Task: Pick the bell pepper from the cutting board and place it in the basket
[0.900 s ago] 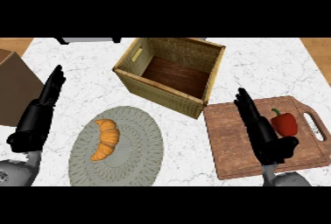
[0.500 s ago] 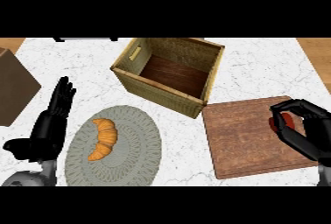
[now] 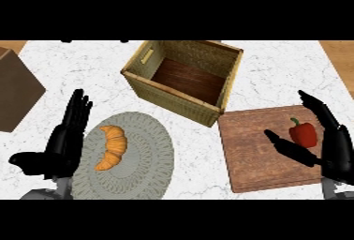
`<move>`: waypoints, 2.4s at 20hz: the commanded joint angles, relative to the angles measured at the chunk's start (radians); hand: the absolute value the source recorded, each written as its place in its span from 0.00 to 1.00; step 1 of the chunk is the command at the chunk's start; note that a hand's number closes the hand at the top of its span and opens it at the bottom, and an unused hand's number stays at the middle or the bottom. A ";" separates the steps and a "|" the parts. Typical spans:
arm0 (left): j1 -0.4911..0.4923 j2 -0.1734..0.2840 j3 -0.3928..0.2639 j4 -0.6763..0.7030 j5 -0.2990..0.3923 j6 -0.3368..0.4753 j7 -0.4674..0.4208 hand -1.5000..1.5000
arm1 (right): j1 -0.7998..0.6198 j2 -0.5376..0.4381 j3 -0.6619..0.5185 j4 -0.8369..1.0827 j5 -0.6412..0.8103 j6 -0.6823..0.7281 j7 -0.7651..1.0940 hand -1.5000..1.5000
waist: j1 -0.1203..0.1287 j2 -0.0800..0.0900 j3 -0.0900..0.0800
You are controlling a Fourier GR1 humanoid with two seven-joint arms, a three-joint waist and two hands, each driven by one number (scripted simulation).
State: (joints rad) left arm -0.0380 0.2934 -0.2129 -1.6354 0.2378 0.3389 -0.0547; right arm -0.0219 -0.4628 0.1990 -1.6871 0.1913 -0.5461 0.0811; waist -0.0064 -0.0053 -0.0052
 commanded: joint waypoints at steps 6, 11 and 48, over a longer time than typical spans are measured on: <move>0.016 0.001 -0.003 -0.022 0.000 -0.003 0.009 0.50 | 0.020 -0.310 -0.070 -0.056 0.327 0.111 0.581 0.00 | -0.015 -0.006 -0.010; 0.005 -0.018 -0.014 -0.017 -0.022 0.025 0.018 0.50 | -0.030 -0.471 -0.043 -0.213 0.225 0.466 0.849 0.00 | -0.005 -0.004 -0.006; -0.003 -0.094 0.050 -0.071 -0.085 -0.051 0.082 0.50 | -0.169 -0.154 0.037 -0.097 0.349 0.678 1.004 0.00 | 0.012 0.005 0.005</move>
State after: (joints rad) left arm -0.0332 0.2188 -0.1531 -1.6729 0.1819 0.2725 -0.0039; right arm -0.1607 -0.6943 0.2015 -1.8357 0.4500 0.1327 1.0371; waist 0.0025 -0.0002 -0.0001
